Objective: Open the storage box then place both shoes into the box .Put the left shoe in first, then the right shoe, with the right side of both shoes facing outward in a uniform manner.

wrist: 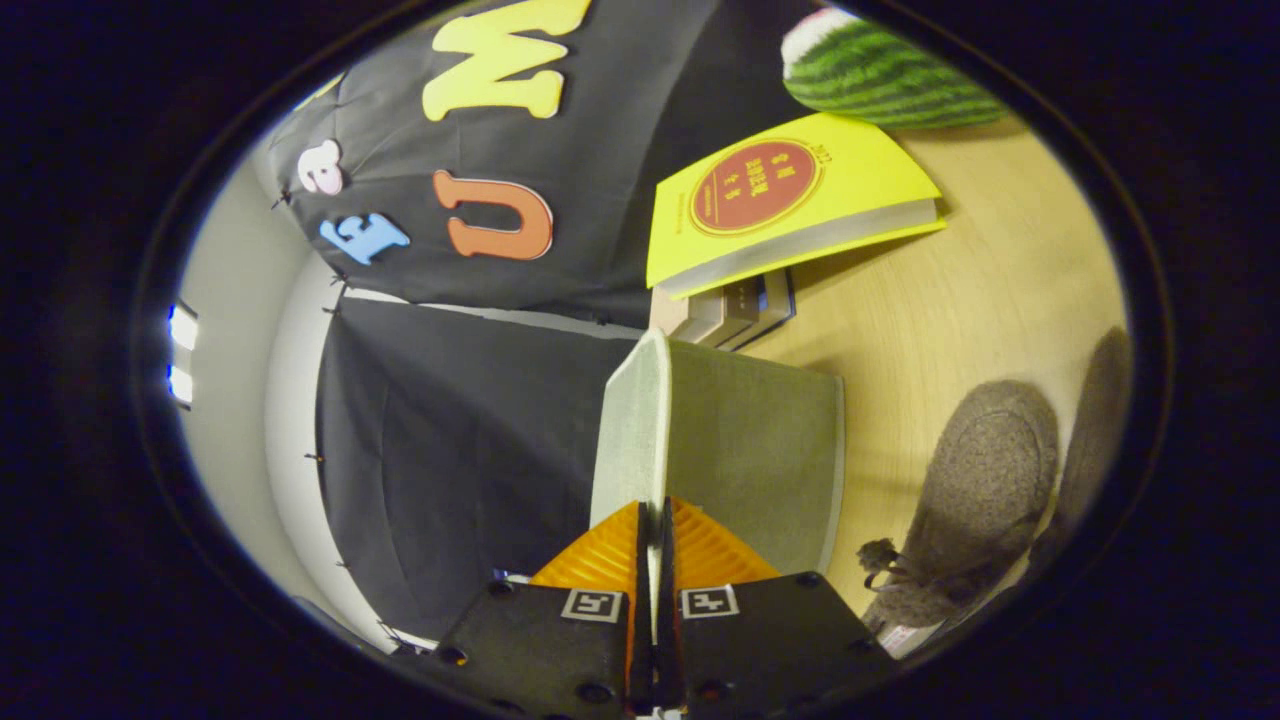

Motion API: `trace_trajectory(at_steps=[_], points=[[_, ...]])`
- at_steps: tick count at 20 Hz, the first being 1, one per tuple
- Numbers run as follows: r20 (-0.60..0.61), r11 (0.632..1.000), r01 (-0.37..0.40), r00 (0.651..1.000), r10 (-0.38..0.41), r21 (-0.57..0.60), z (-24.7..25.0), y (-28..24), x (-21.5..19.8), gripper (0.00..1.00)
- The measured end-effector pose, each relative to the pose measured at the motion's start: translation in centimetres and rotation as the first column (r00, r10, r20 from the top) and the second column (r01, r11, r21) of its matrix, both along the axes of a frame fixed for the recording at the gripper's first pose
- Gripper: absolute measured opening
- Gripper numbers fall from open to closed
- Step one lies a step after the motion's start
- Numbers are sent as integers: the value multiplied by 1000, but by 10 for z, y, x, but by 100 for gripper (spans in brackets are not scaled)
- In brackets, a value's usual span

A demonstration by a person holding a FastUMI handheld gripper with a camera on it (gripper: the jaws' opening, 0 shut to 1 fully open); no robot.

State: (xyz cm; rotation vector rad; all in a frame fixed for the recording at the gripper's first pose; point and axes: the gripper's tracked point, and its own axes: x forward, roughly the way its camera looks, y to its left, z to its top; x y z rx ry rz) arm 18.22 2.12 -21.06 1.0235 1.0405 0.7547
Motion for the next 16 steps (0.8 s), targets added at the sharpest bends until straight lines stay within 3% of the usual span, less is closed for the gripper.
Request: trace_trajectory(at_steps=[9,16], points=[[111,992,-11,993,25,-128,87,32,-14,6],[143,983,-13,989,40,-185,130,113,-16,6]])
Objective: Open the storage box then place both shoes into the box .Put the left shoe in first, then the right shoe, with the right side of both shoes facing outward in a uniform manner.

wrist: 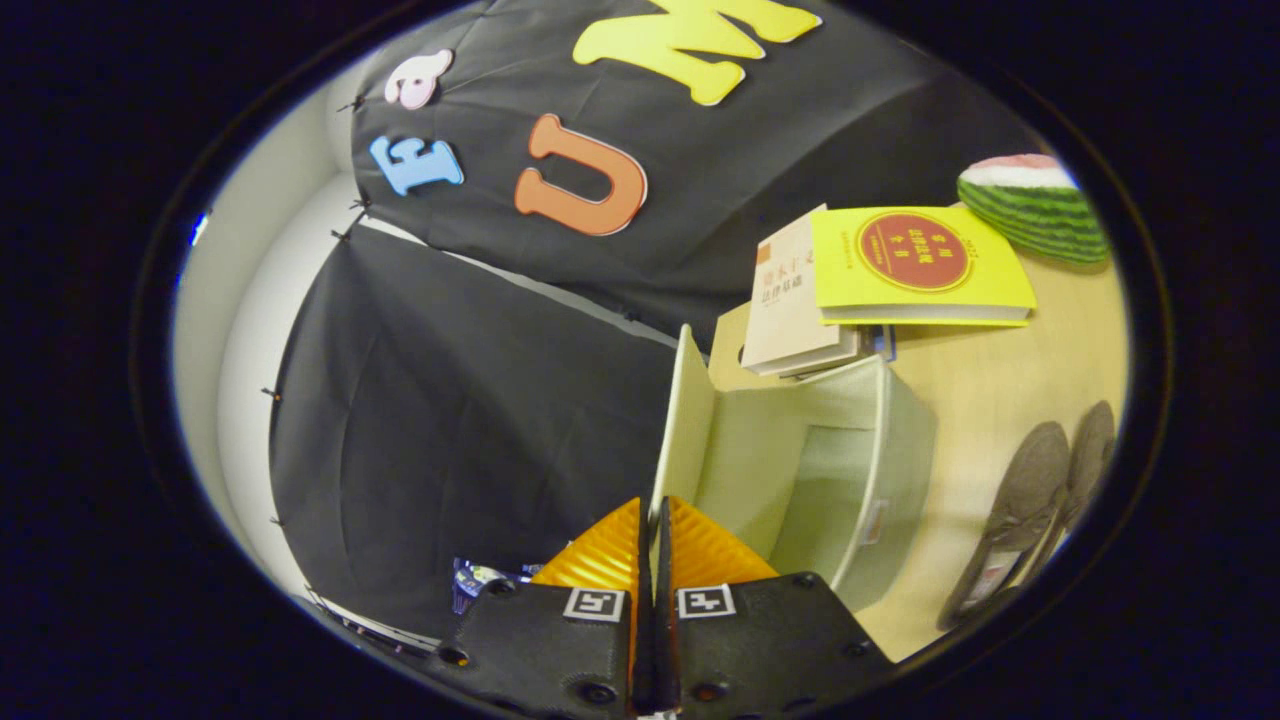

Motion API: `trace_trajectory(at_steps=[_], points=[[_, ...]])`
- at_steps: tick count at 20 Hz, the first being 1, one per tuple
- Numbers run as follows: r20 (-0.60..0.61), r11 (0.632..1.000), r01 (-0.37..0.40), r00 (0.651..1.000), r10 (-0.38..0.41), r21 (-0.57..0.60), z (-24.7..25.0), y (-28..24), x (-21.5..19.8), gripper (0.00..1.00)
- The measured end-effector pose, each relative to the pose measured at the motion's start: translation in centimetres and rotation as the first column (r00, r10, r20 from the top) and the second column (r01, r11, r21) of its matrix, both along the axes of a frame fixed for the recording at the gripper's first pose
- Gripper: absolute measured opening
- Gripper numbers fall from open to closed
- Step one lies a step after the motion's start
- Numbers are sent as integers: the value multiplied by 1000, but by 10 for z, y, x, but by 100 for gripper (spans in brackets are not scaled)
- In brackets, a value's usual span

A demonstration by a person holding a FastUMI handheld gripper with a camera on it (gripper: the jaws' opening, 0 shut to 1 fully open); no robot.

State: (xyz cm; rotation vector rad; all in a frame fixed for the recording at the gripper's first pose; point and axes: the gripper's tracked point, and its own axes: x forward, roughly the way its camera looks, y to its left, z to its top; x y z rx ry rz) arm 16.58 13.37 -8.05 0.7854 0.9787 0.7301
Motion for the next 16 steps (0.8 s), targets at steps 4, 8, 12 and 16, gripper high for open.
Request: trace_trajectory(at_steps=[4,8,12,16], points=[[67,999,3,998,1,-47,23,45,6,6],[122,994,-37,991,49,-99,33,98,1,9],[140,993,-116,983,120,-36,46,169,-17,32],[200,976,-81,972,123,-203,31,173,-25,100]])
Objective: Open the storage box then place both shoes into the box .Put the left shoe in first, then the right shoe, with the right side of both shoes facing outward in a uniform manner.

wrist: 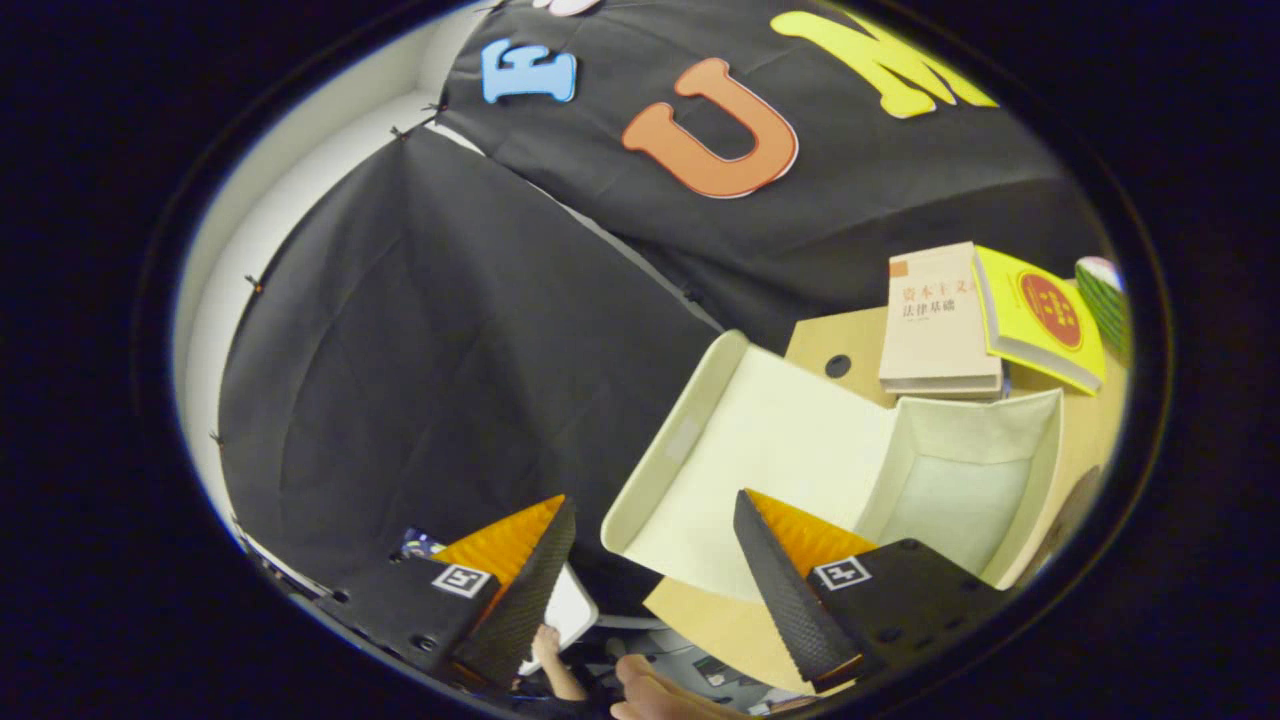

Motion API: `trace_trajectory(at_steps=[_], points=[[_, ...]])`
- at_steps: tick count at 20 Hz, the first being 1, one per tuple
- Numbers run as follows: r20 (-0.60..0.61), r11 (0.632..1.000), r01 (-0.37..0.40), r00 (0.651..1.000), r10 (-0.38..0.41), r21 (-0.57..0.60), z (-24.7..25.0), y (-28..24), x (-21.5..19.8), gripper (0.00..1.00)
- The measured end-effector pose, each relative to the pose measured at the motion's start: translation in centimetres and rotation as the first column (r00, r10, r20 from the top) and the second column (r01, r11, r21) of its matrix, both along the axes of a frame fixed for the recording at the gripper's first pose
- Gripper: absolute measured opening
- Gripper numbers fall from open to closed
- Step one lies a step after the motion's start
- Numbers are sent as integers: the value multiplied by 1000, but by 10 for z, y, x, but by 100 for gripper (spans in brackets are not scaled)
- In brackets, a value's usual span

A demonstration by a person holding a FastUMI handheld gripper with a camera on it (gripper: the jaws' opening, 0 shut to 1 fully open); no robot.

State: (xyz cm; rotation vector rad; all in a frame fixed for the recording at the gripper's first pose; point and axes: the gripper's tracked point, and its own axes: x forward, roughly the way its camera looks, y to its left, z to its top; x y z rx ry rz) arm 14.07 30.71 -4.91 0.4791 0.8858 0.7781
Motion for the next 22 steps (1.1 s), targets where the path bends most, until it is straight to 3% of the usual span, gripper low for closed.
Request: trace_trajectory(at_steps=[5,12,16,22], points=[[-6,993,44,999,-45,-111,-17,-28,-10,100],[-138,965,79,984,-116,-249,-63,-108,-40,100],[-74,907,115,985,-158,-405,-89,-178,-50,100],[-104,859,149,968,-227,-490,-122,-270,-72,99]])
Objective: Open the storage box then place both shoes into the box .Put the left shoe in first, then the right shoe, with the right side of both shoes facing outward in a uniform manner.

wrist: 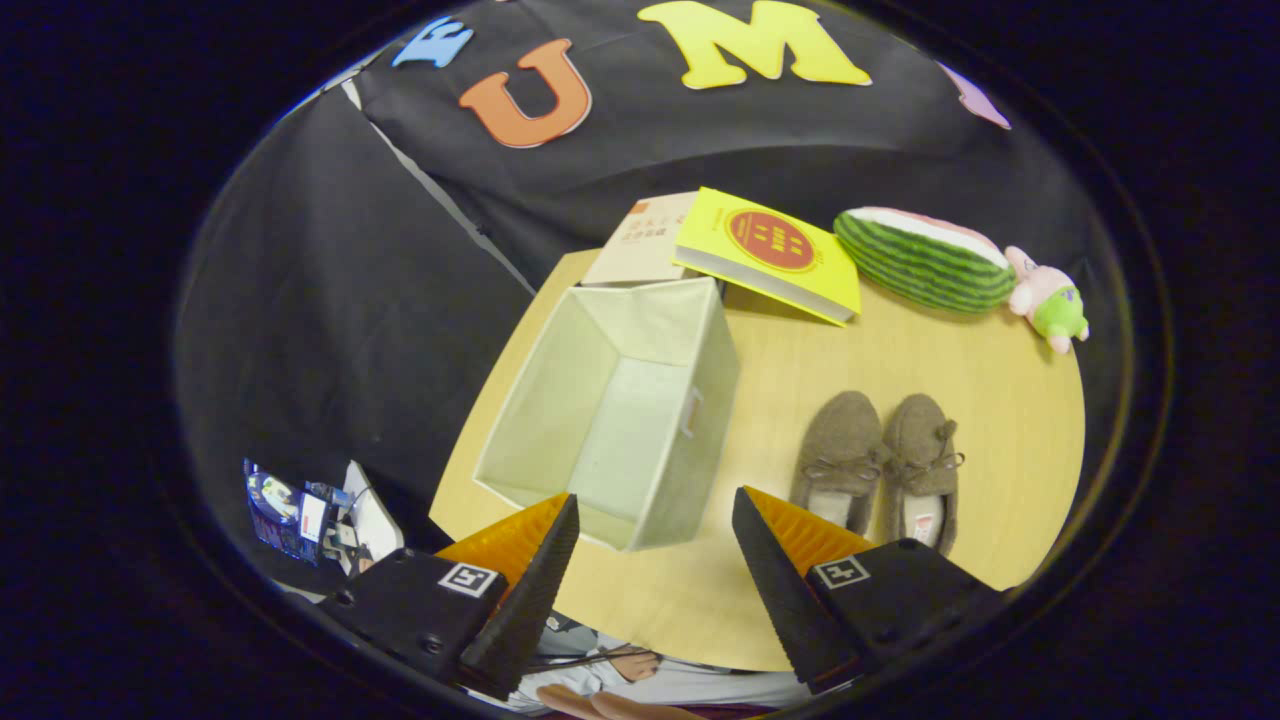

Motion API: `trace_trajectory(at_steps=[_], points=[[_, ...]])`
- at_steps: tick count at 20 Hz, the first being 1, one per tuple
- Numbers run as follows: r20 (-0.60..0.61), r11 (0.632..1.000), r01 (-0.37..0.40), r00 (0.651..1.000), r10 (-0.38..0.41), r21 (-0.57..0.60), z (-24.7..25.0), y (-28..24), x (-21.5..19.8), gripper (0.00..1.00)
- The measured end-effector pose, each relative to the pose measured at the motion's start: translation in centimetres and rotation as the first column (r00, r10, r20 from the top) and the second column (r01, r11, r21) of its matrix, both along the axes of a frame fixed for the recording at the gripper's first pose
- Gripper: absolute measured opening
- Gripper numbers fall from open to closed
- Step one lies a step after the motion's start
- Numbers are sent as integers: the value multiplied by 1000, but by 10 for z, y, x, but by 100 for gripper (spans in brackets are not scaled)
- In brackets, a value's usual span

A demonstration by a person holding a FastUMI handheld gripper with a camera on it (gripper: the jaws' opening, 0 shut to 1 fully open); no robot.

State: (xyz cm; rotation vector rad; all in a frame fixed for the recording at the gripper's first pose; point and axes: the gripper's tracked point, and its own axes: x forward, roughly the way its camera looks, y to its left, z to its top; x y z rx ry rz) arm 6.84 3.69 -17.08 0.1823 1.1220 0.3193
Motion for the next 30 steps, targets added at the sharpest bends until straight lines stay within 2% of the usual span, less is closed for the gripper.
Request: trace_trajectory(at_steps=[2,4,9,12,14,15,18,19,20,23,24,27,30], points=[[-21,998,-1,1000,0,-61,-18,-34,-6,98],[-35,992,30,999,-35,-120,-38,-66,-3,96],[-132,991,78,987,-92,-105,-84,-106,12,85],[-180,990,105,976,-121,-95,-109,-120,19,66],[-248,992,84,963,-106,-98,-129,-122,15,58],[-266,990,78,958,-108,-121,-139,-128,13,56],[-244,975,97,959,-145,-200,-164,-143,28,41],[-253,976,107,955,-154,-189,-174,-139,32,35],[-268,975,118,949,-166,-188,-184,-138,35,23],[-269,978,152,945,-187,-145,-185,-140,39,13],[-277,977,162,941,-194,-136,-182,-141,36,6],[-267,973,202,937,-224,-107,-169,-142,37,6],[-240,975,220,945,-223,-42,-127,-134,32,6]])
